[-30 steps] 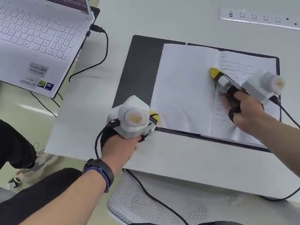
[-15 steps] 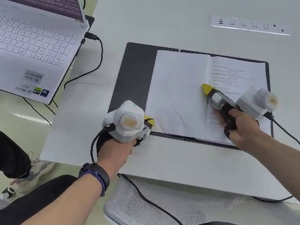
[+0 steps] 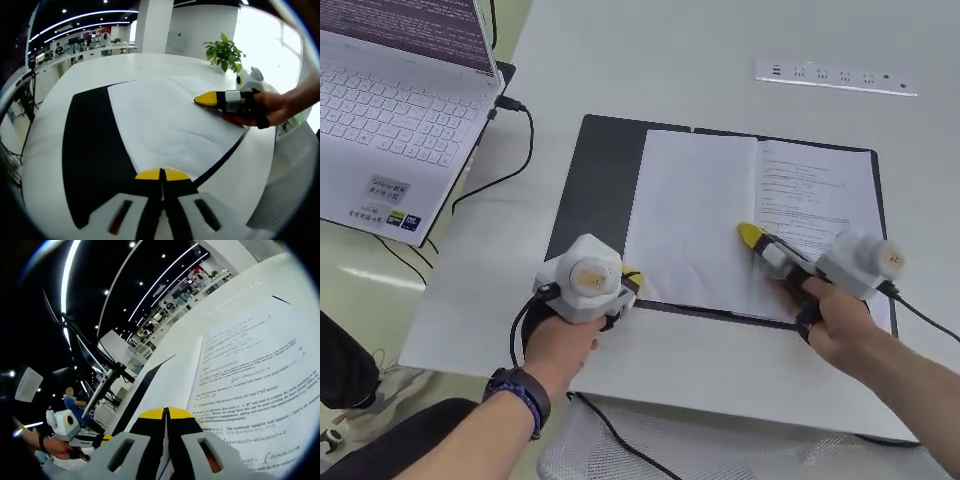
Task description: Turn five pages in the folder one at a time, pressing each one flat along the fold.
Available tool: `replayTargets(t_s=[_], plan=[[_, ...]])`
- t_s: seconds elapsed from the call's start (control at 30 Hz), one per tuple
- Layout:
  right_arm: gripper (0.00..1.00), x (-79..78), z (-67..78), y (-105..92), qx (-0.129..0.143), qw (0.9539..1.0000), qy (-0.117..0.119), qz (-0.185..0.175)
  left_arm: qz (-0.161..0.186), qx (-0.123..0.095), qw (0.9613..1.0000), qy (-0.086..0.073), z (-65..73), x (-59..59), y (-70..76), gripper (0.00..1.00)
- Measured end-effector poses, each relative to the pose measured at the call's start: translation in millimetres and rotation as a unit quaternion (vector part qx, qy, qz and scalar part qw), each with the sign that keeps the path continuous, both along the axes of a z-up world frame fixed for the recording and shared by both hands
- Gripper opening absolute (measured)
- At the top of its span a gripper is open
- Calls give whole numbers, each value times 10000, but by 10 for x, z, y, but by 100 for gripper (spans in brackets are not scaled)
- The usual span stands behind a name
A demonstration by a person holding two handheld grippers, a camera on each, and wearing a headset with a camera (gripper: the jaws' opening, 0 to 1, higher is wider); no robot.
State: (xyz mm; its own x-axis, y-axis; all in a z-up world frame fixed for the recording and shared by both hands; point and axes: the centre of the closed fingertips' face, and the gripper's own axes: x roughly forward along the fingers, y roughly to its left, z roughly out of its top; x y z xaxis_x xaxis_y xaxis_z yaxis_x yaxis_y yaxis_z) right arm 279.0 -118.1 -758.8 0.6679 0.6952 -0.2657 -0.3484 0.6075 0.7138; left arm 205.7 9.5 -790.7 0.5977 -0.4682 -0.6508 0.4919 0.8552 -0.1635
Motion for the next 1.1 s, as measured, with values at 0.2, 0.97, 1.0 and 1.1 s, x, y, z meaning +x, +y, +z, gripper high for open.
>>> replayTargets(t_s=[0.2,0.97,1.0,1.1], plan=[[0,-184,-15,15,0,9999,28,156,0,-9,10000,13,0,5,-1,0],[0,-570,-66,-48,137,9995,94,270,-32,-13,10000,41,-4,20,-22,0],[0,-595,-72,-53,134,9994,97,289,-36,-11,10000,39,-4,20,-22,0],[0,-647,-92,-63,135,9993,107,319,-38,-10,10000,39,-2,17,-24,0]])
